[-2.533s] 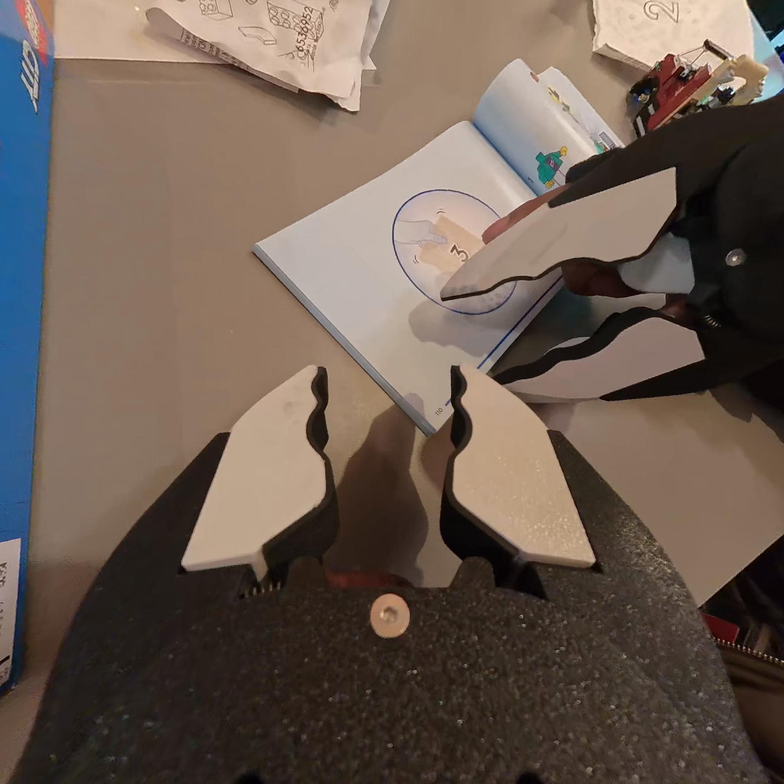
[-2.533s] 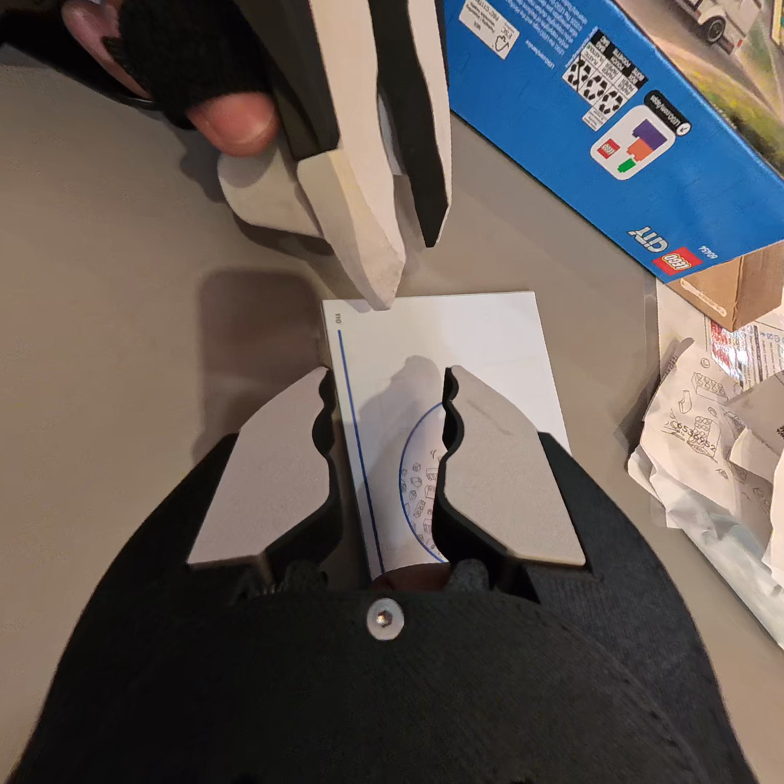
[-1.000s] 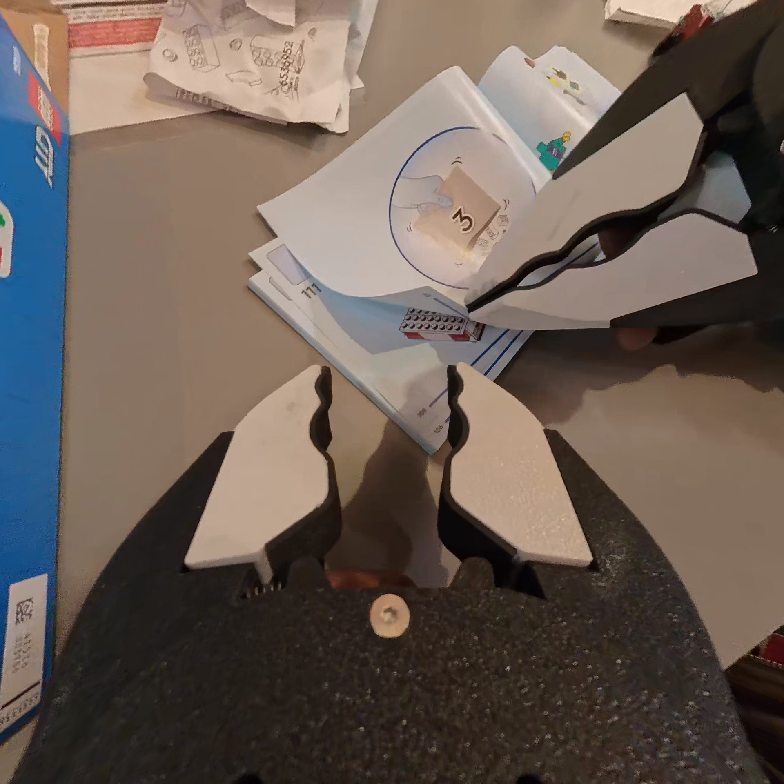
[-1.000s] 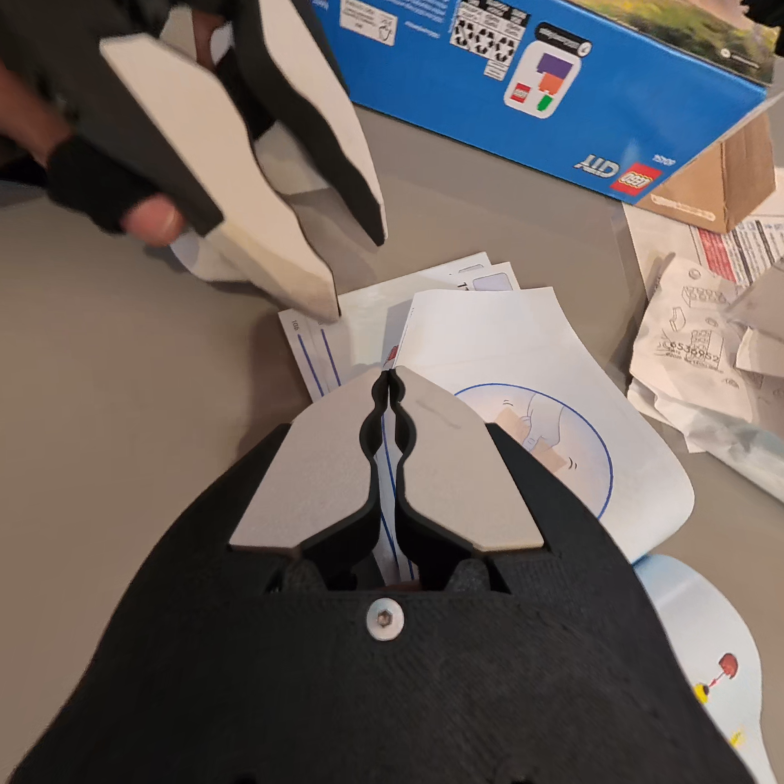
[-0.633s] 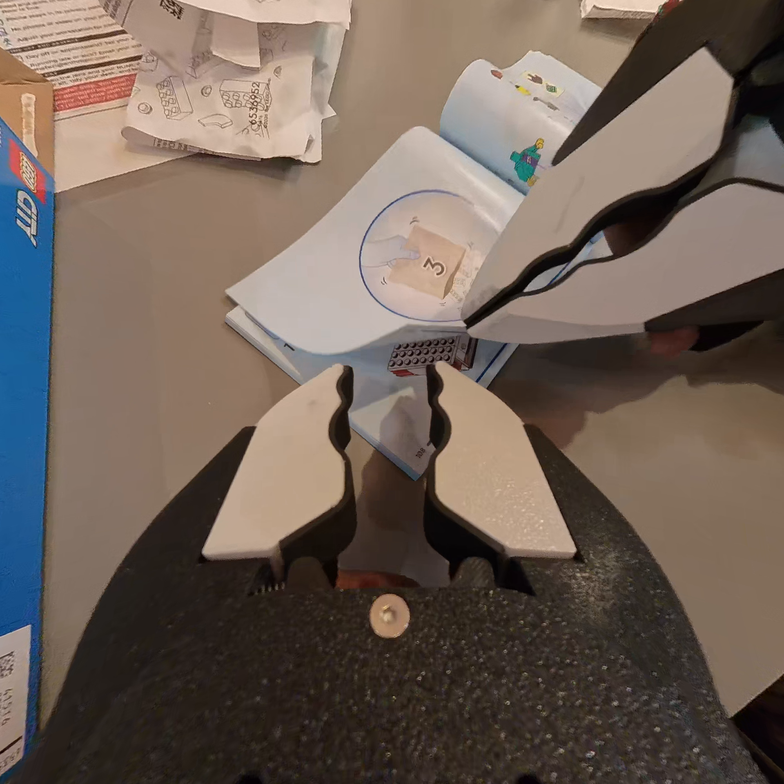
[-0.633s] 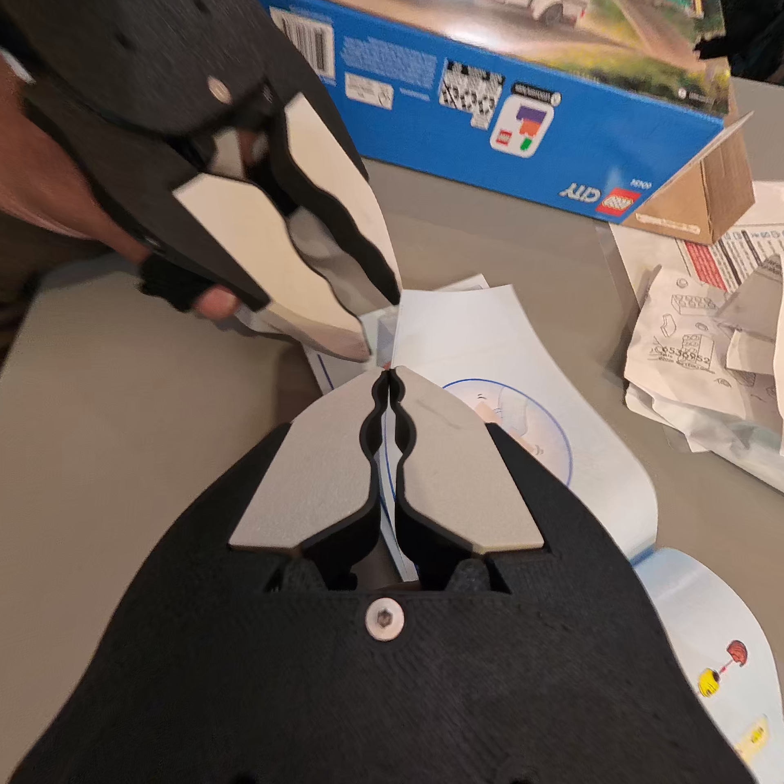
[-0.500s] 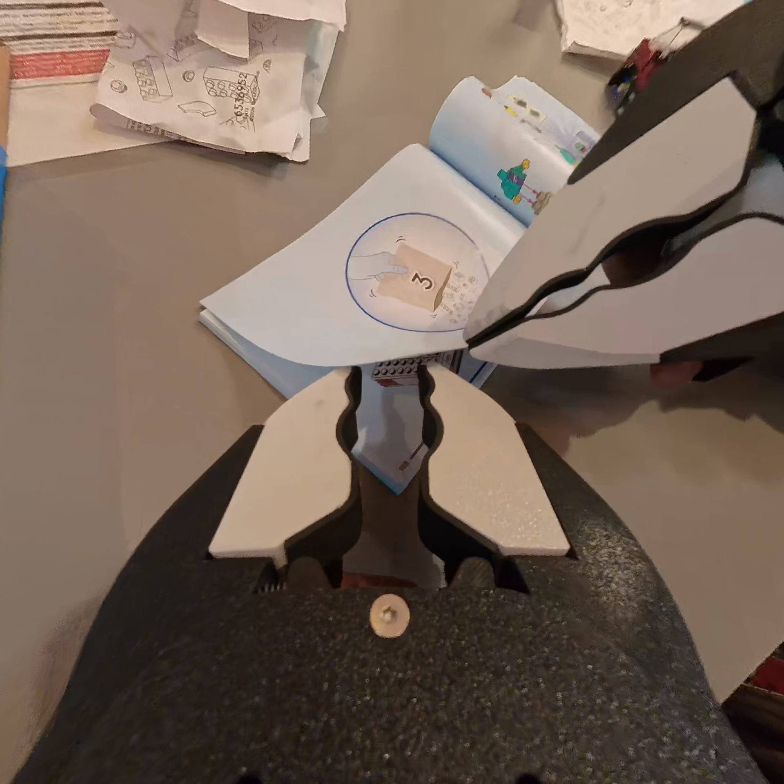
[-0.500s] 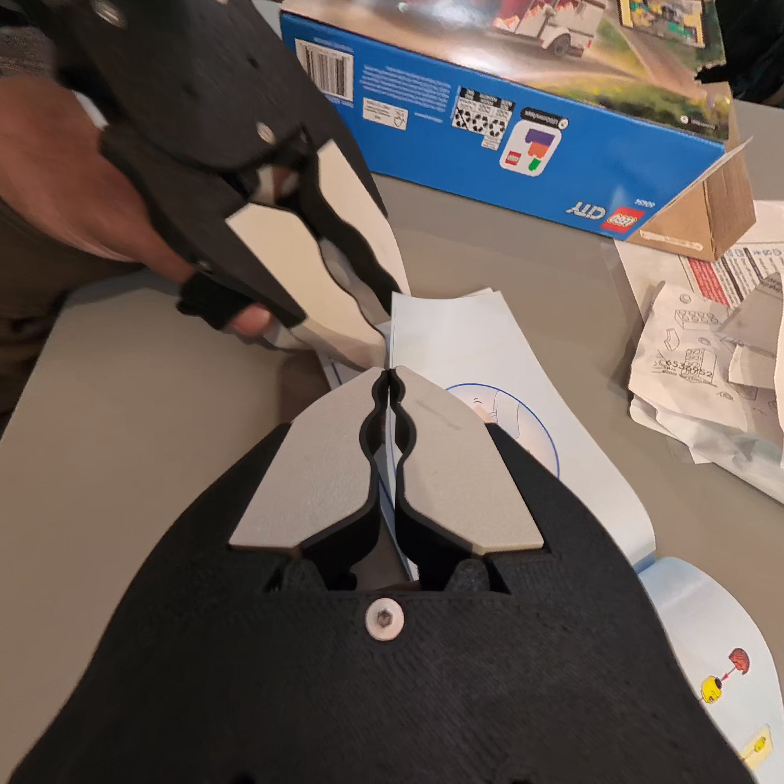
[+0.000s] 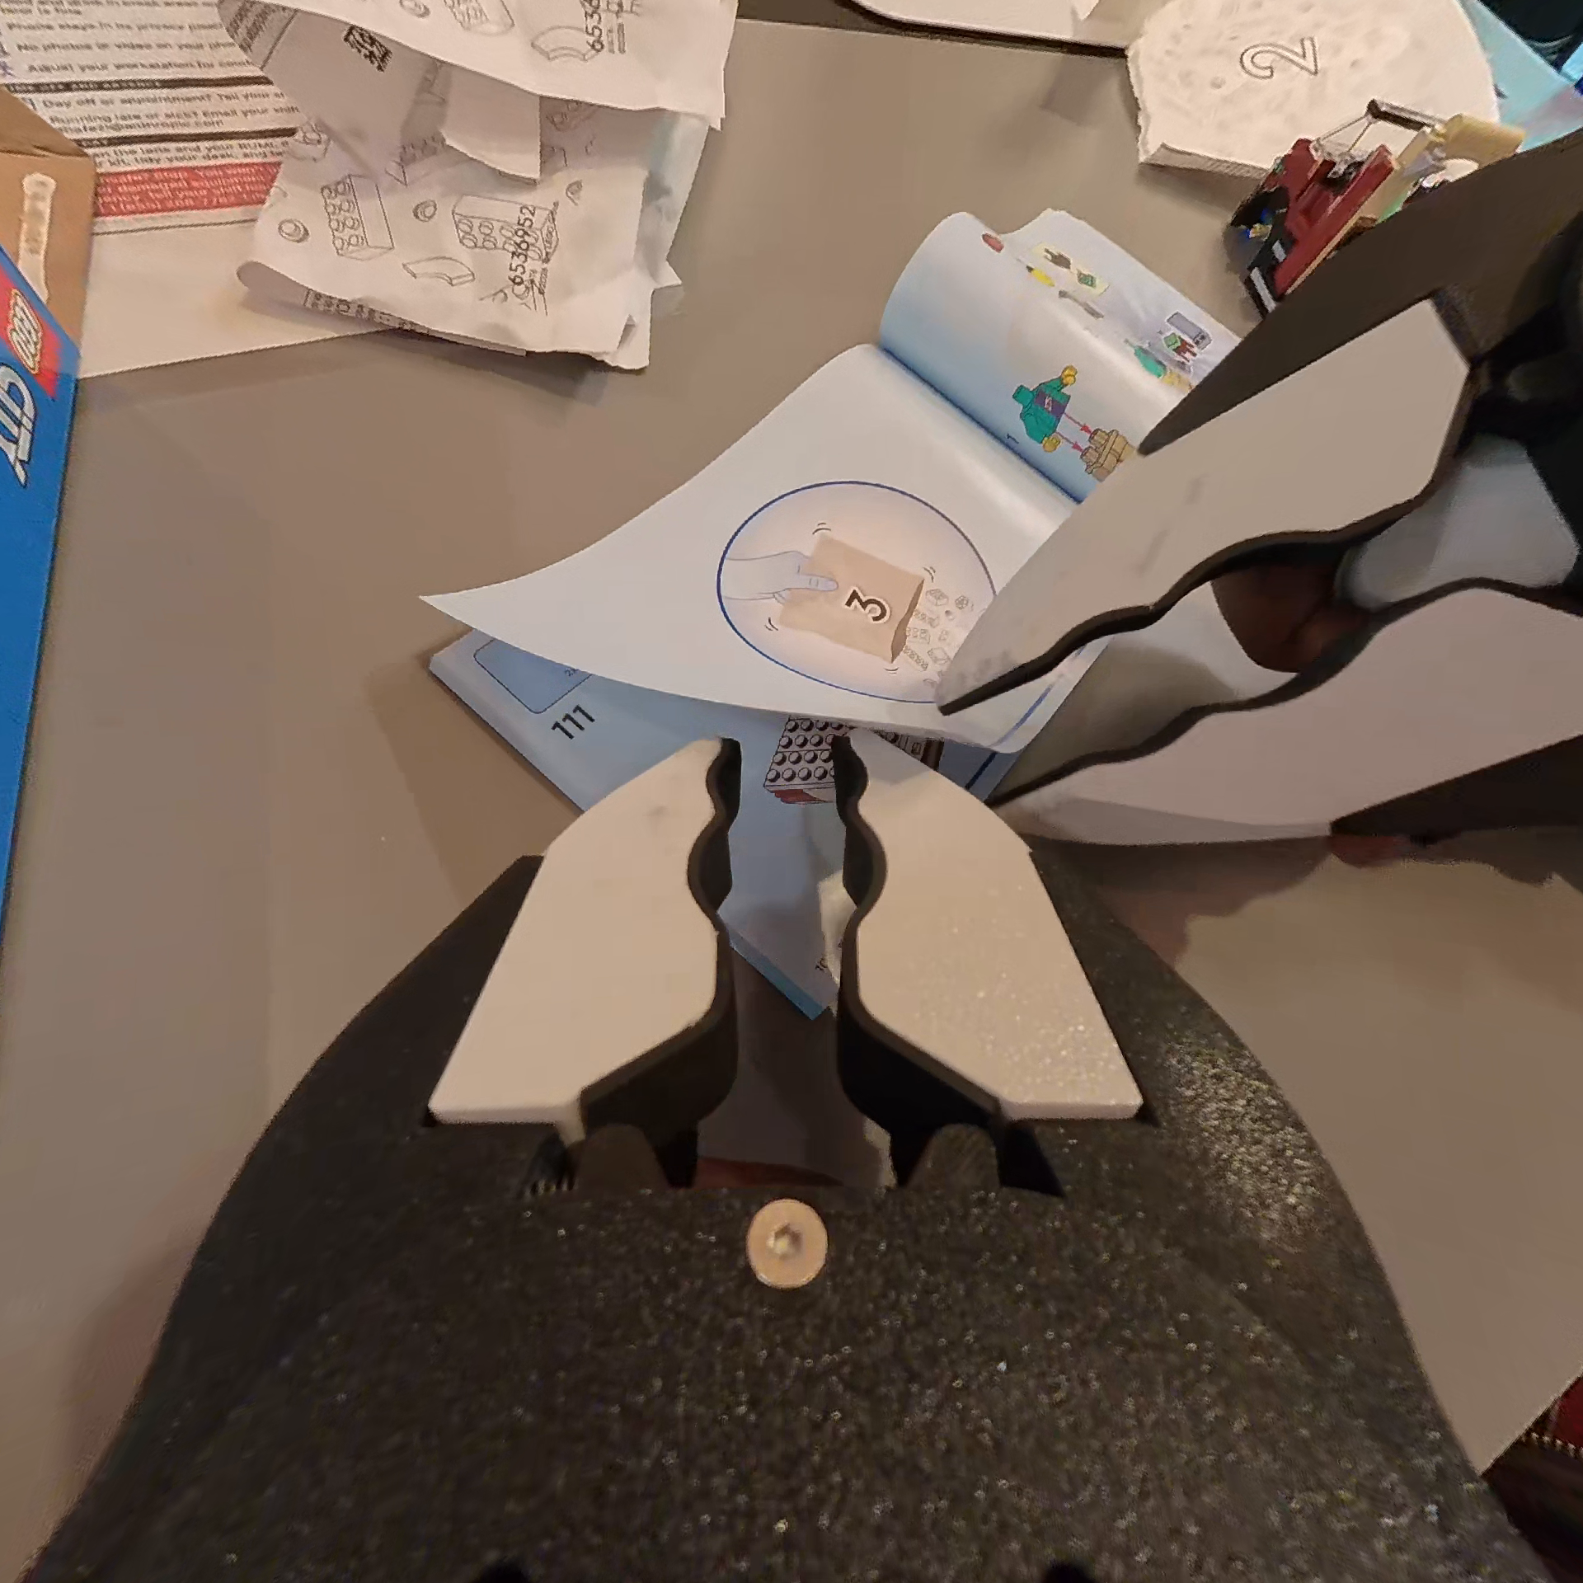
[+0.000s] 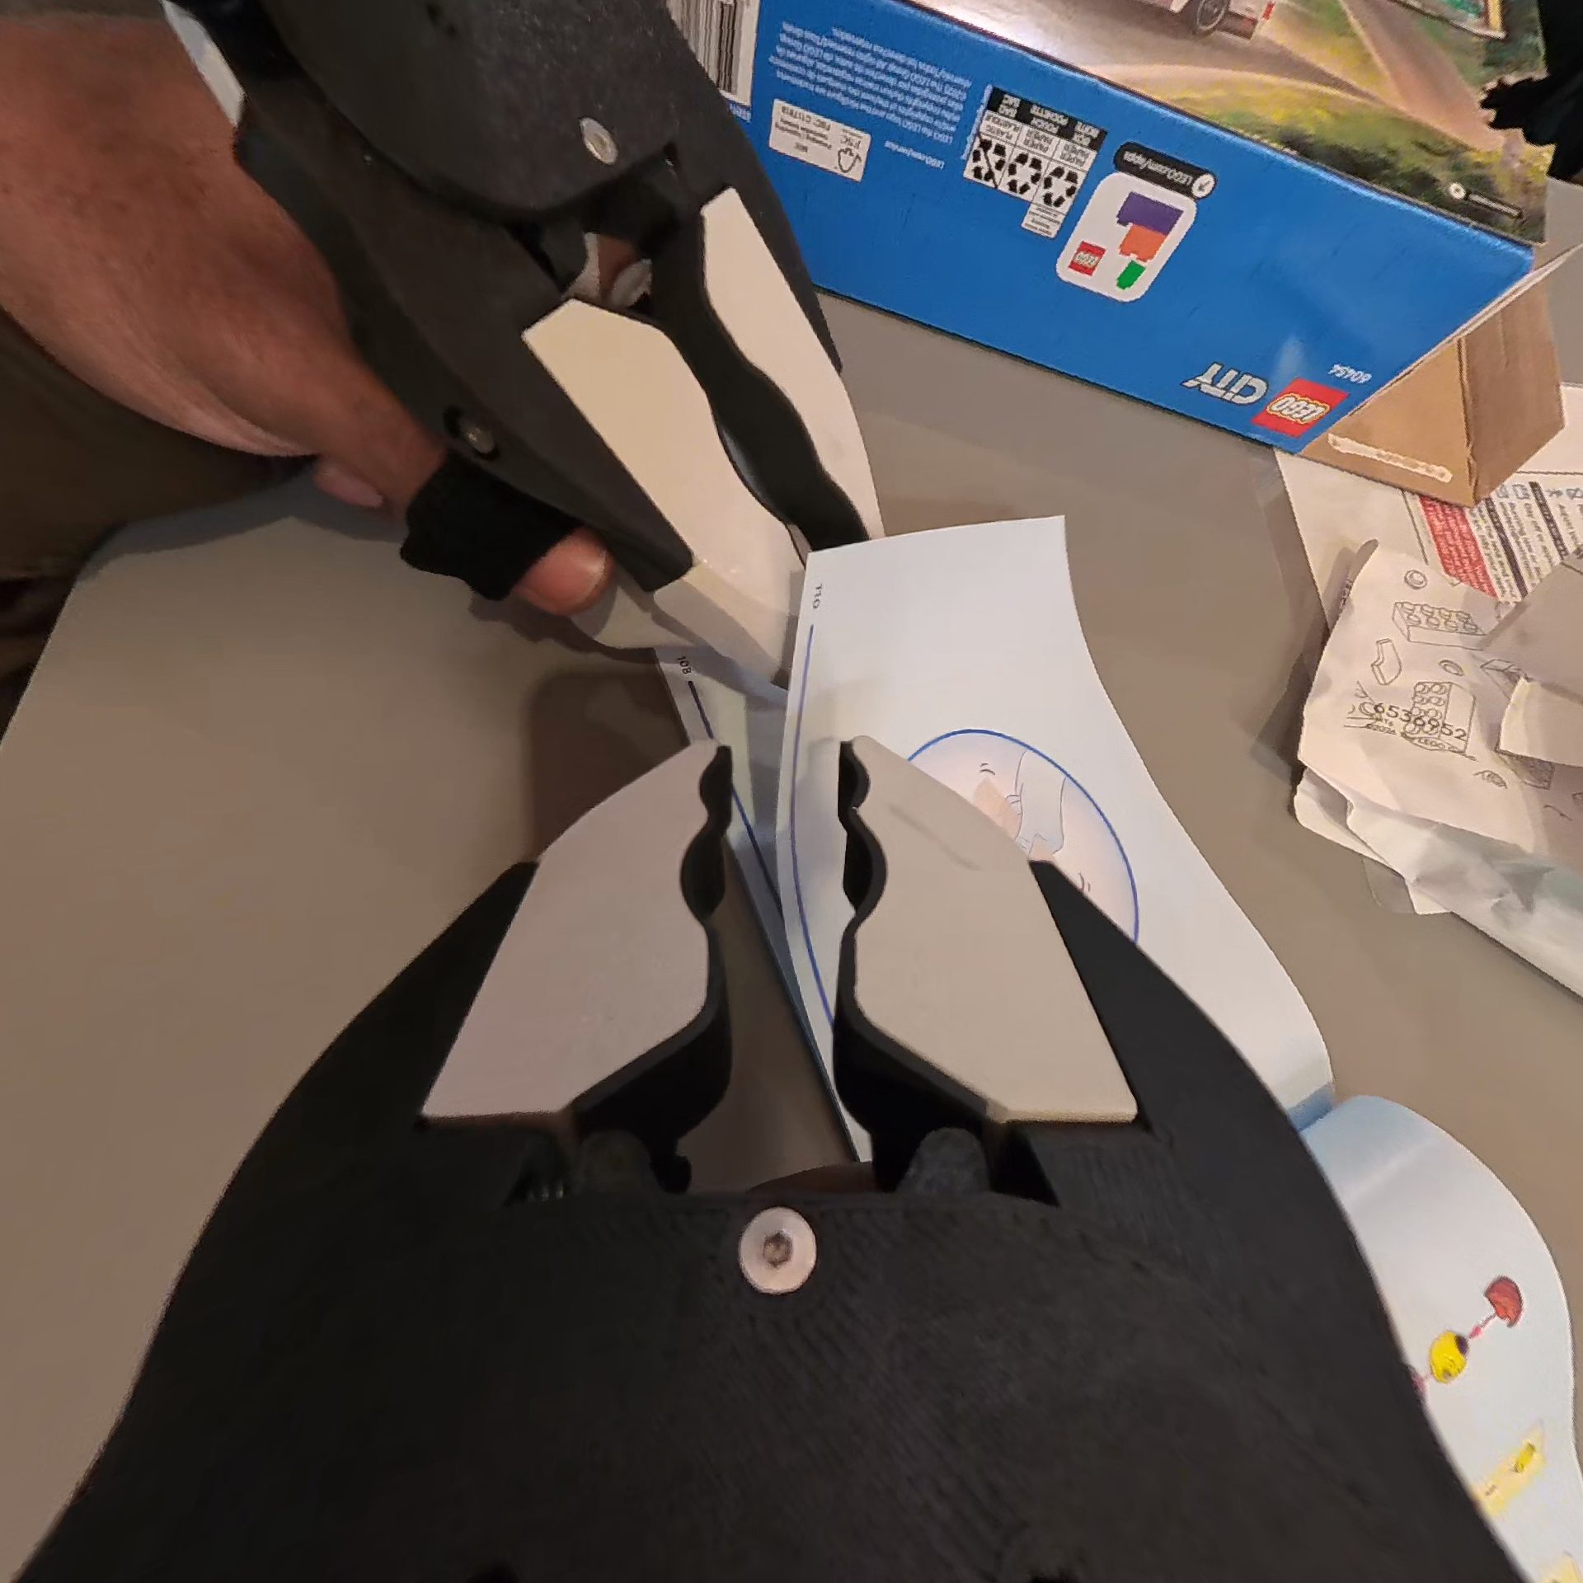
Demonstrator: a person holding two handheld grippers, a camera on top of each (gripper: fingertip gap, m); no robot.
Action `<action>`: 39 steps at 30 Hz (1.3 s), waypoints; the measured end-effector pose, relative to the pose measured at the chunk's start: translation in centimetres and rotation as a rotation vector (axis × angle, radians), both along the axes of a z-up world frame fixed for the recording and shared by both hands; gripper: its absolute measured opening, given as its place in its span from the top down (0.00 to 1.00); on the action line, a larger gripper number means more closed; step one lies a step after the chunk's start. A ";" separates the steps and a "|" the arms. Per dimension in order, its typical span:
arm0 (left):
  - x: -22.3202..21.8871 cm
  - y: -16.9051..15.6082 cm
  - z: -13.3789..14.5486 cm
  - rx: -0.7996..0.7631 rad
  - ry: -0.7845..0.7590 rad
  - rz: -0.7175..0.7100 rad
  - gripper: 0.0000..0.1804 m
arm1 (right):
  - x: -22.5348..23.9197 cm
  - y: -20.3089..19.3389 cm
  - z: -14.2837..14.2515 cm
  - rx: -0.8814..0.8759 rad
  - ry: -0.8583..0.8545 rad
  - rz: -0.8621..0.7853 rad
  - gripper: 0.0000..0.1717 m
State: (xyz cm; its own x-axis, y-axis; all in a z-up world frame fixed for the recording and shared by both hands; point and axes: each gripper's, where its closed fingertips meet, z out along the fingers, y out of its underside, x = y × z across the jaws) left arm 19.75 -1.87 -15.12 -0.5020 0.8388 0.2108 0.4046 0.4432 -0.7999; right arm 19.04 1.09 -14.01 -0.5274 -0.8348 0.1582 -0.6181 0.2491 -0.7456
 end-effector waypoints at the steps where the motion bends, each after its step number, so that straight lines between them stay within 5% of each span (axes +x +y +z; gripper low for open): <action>1: 0.0 0.0 0.0 0.001 0.002 0.000 0.88 | -0.1 -0.1 0.0 0.006 -0.009 -0.012 0.89; 5: 0.0 0.0 0.1 0.008 0.009 0.002 0.88 | -0.4 -0.6 0.1 0.037 -0.063 -0.064 1.00; 13: 0.0 0.0 0.0 0.013 0.005 0.000 0.88 | -1.9 -1.7 -0.7 0.183 -0.170 -0.262 1.00; 22: 0.2 0.0 -0.1 0.034 0.014 0.000 0.88 | -1.6 -1.6 -0.3 0.169 -0.197 -0.240 1.00; 34: 1.1 0.2 -2.3 0.054 -0.151 0.047 0.88 | -0.5 -1.3 -1.7 -0.386 0.371 -0.106 1.00; 39: 1.3 0.3 -2.3 0.050 -0.169 0.047 0.88 | -0.2 -1.1 -2.1 -0.470 0.458 -0.080 1.00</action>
